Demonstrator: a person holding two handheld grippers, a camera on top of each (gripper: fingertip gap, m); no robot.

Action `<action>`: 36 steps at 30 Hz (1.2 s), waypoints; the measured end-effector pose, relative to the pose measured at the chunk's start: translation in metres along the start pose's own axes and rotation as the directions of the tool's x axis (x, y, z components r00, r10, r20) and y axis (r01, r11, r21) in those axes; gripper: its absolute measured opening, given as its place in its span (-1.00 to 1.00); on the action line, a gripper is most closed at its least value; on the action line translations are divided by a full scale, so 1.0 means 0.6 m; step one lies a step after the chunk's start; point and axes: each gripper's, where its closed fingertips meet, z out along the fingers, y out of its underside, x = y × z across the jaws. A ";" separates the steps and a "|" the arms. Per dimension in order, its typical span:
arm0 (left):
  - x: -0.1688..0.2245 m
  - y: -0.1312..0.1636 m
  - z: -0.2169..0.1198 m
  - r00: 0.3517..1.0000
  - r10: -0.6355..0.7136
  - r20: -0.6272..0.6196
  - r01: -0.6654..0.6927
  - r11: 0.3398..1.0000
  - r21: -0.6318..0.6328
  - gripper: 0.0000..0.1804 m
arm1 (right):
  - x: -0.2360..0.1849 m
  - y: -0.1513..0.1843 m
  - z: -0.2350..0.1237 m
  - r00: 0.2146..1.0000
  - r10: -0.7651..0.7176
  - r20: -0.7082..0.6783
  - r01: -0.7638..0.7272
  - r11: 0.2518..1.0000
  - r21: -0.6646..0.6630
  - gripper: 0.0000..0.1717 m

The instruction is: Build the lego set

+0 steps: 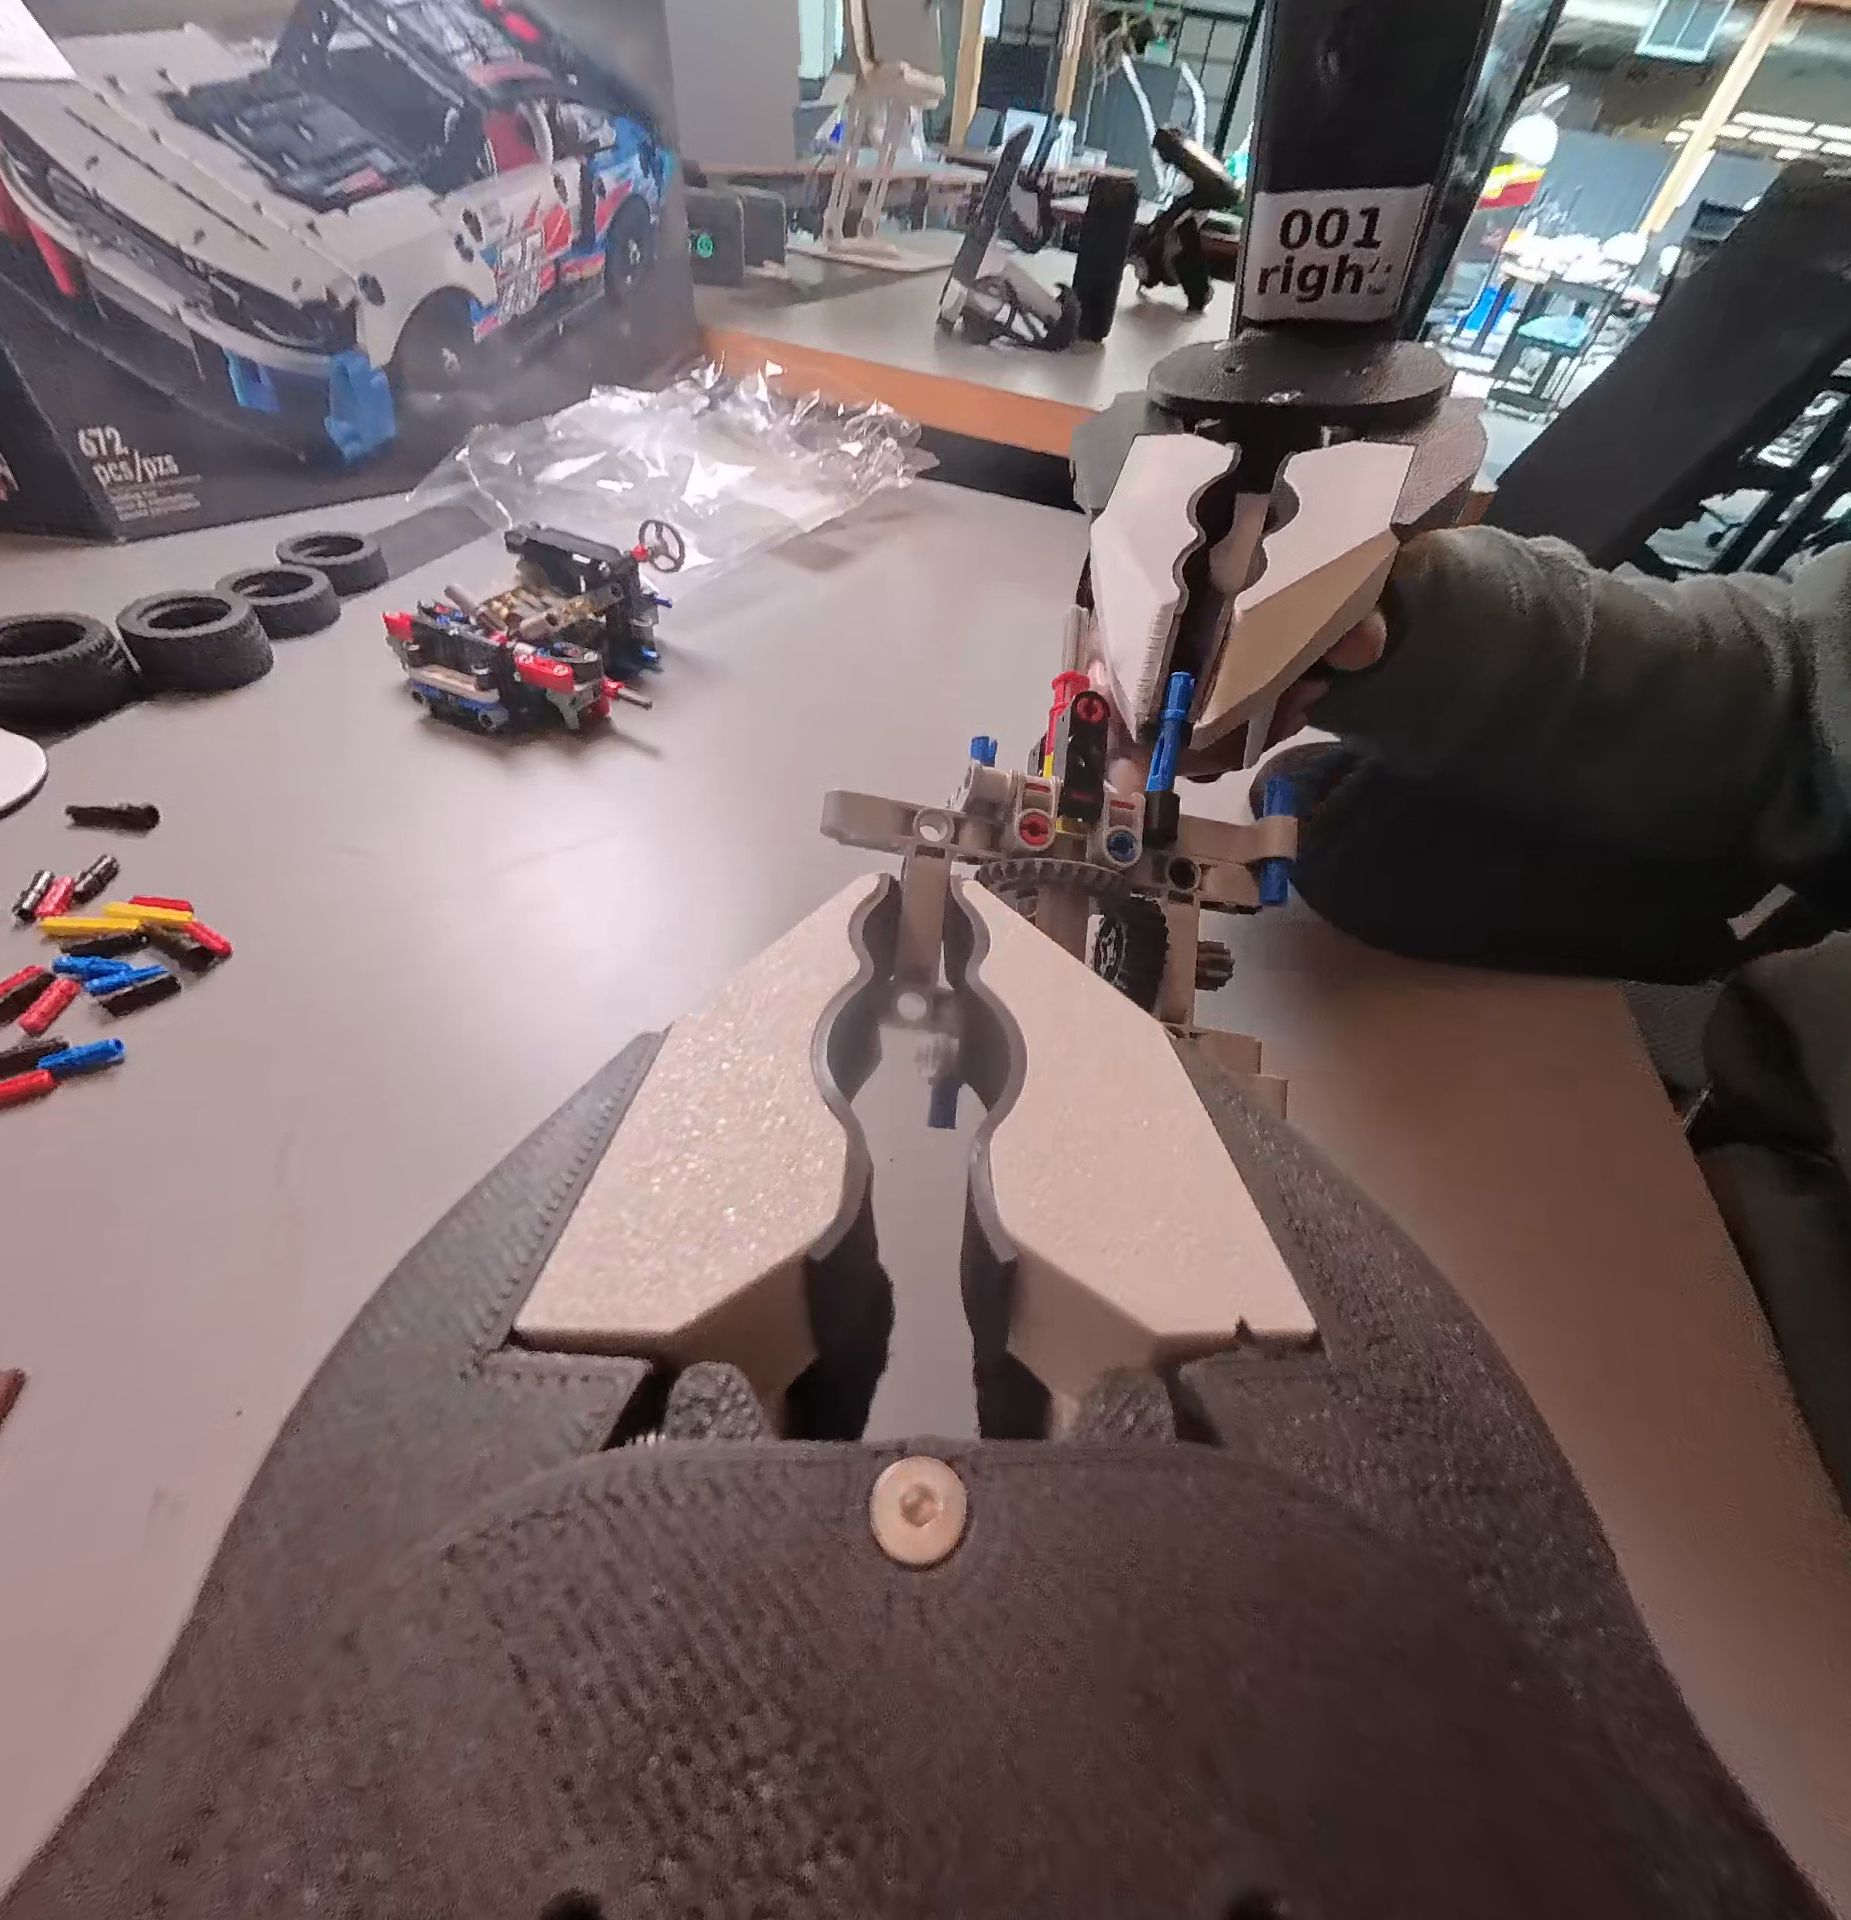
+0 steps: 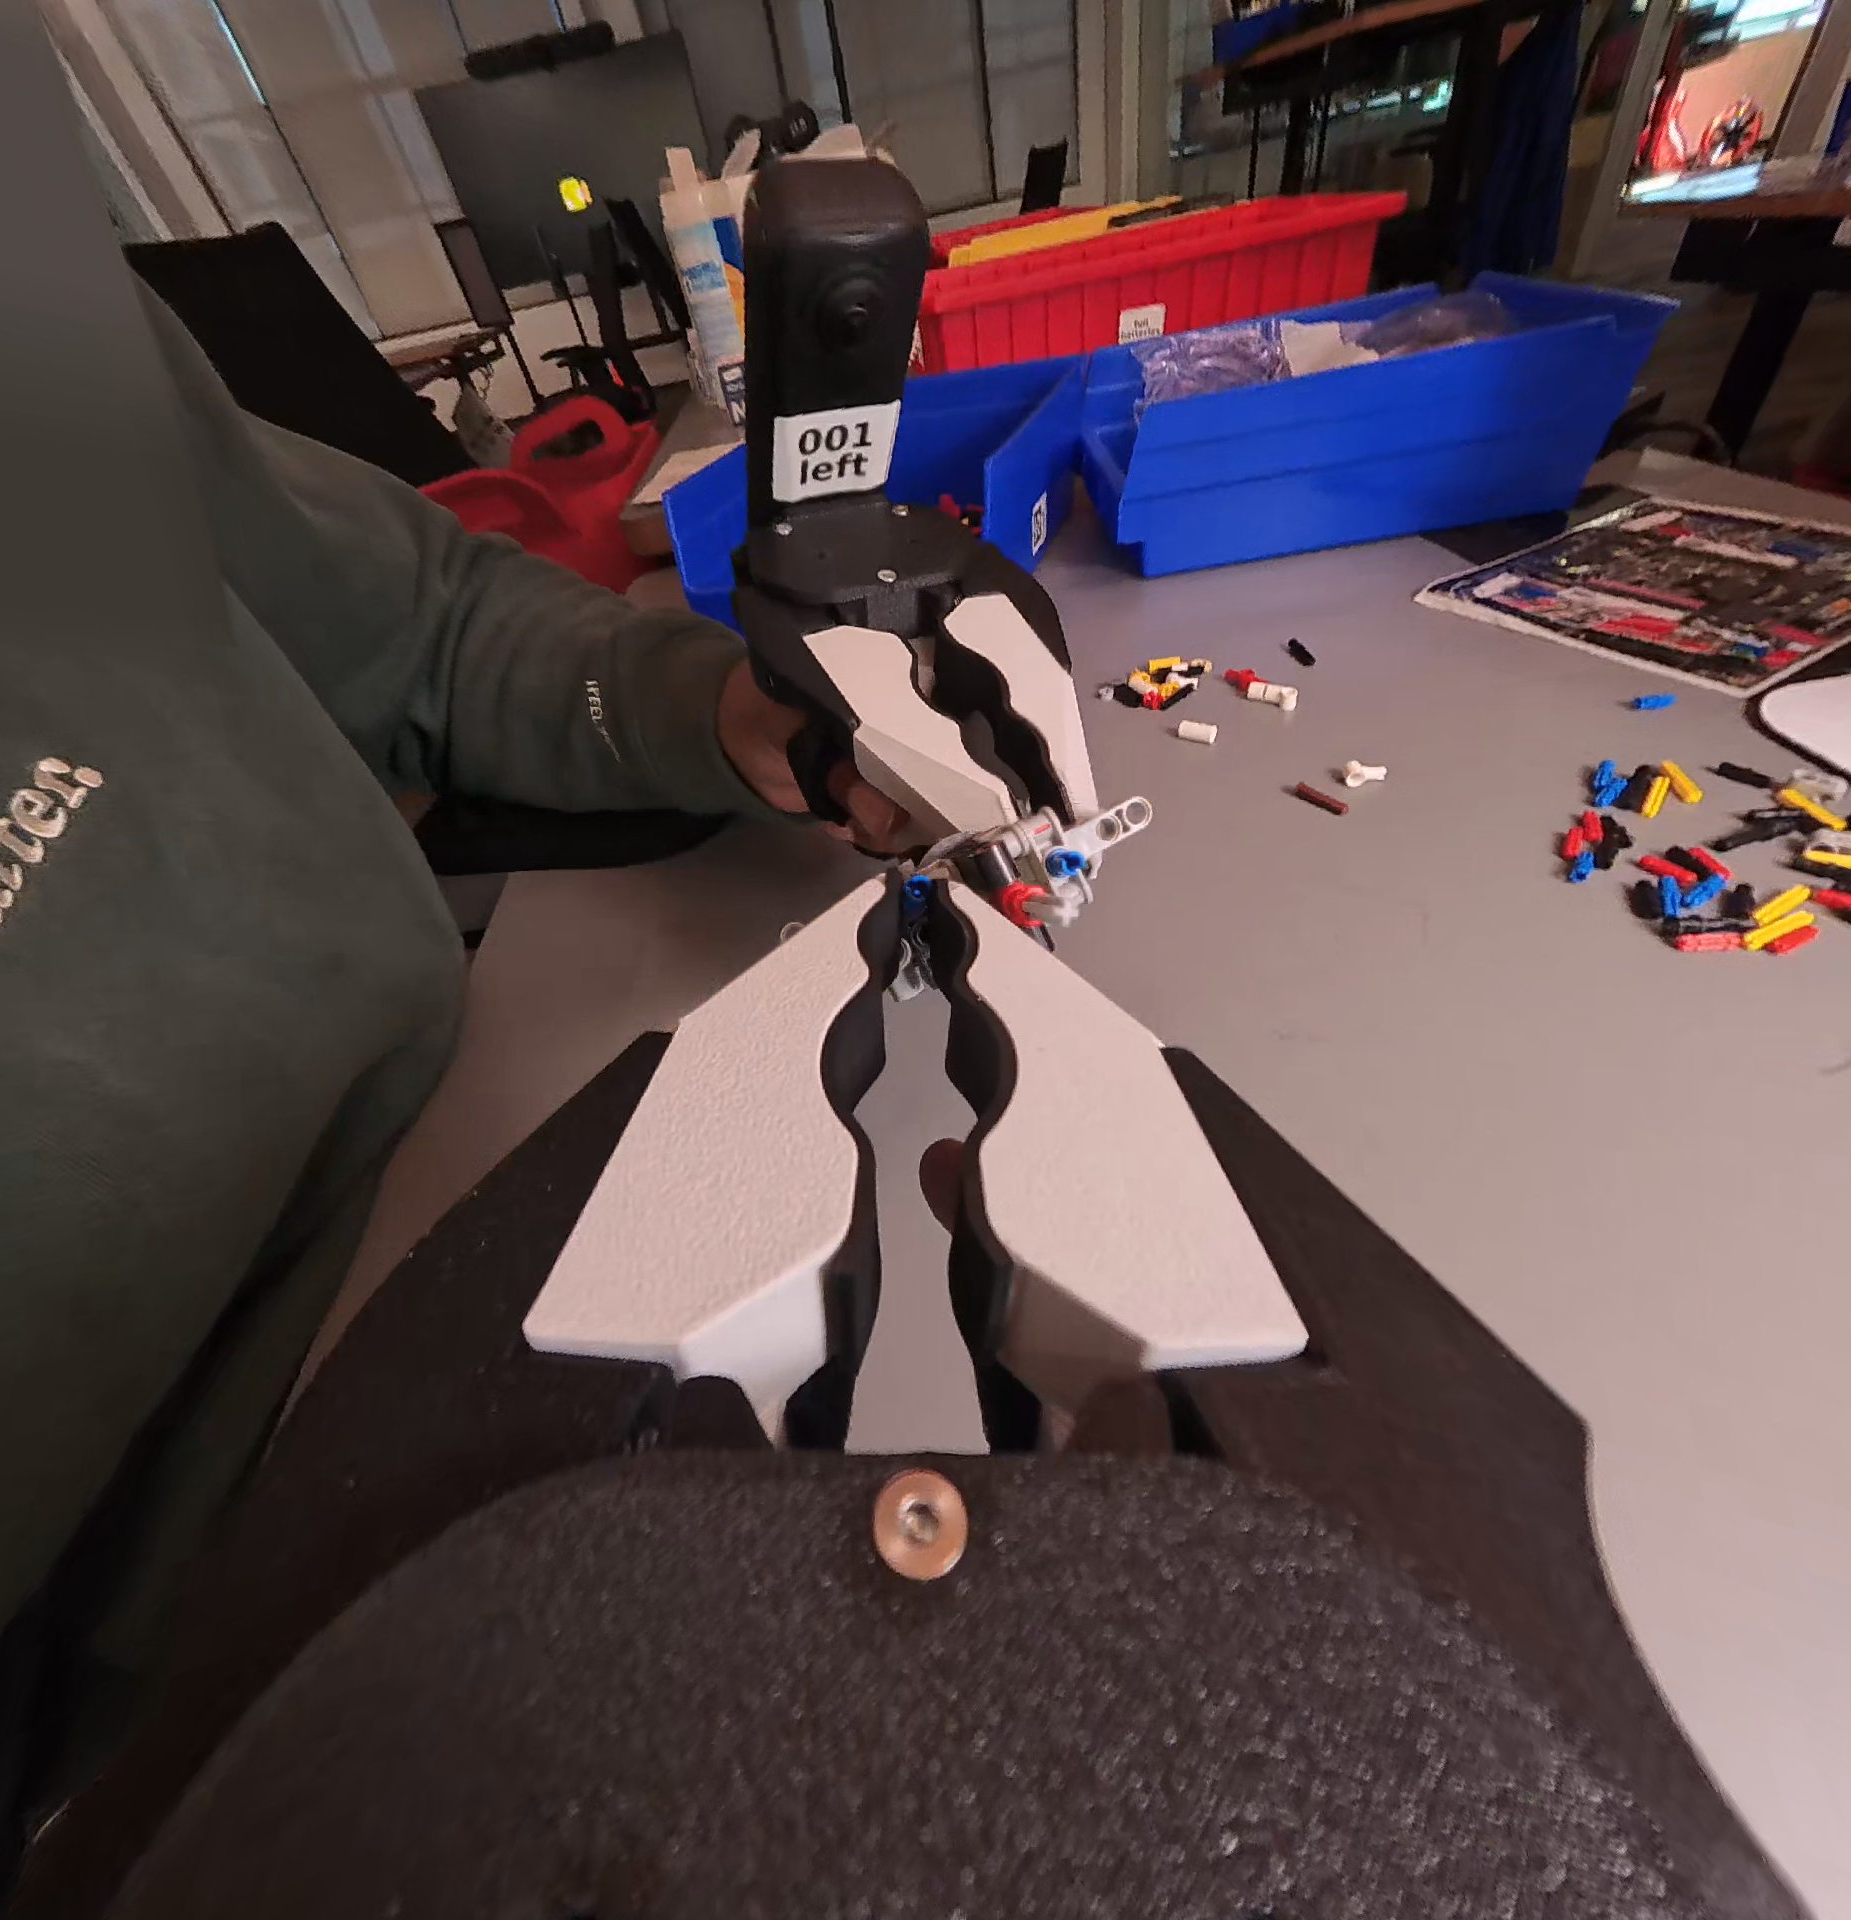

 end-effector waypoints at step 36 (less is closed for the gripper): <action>0.005 0.019 0.005 0.996 -0.067 -0.064 0.058 0.989 -0.138 -0.70 | 0.054 -0.020 0.018 0.928 0.372 0.020 -0.362 0.890 0.276 -0.96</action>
